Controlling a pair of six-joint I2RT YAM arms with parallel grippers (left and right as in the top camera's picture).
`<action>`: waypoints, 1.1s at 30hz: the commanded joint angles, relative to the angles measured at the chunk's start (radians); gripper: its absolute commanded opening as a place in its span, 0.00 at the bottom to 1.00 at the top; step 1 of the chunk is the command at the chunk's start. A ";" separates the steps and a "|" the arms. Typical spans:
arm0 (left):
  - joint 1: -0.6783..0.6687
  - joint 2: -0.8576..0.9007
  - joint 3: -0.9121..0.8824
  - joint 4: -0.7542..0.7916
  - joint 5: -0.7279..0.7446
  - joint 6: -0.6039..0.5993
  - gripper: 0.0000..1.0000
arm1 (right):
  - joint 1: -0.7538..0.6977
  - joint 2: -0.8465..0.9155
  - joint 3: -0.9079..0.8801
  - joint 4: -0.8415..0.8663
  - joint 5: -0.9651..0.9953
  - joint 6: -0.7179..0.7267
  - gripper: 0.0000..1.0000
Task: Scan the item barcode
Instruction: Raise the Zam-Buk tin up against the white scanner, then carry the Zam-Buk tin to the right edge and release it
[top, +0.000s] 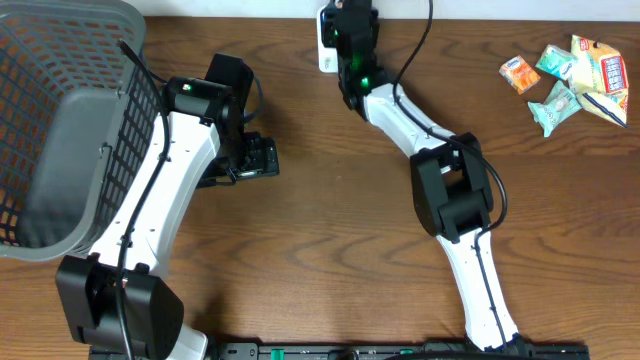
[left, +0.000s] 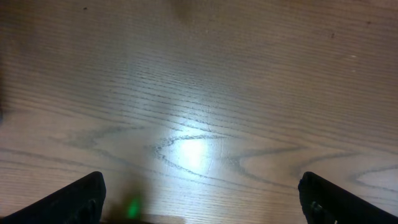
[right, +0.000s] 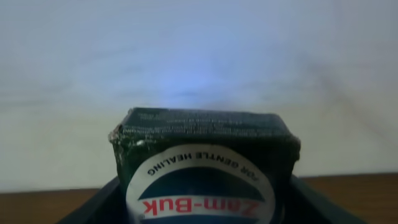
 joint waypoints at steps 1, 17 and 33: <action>0.000 0.004 0.011 -0.006 -0.002 0.006 0.98 | -0.005 -0.026 0.106 -0.105 0.117 0.062 0.61; 0.000 0.004 0.011 -0.006 -0.002 0.006 0.98 | -0.316 -0.209 0.154 -0.743 0.208 0.266 0.65; 0.000 0.004 0.011 -0.006 -0.002 0.006 0.98 | -0.328 -0.062 0.150 -0.750 -0.421 0.166 0.90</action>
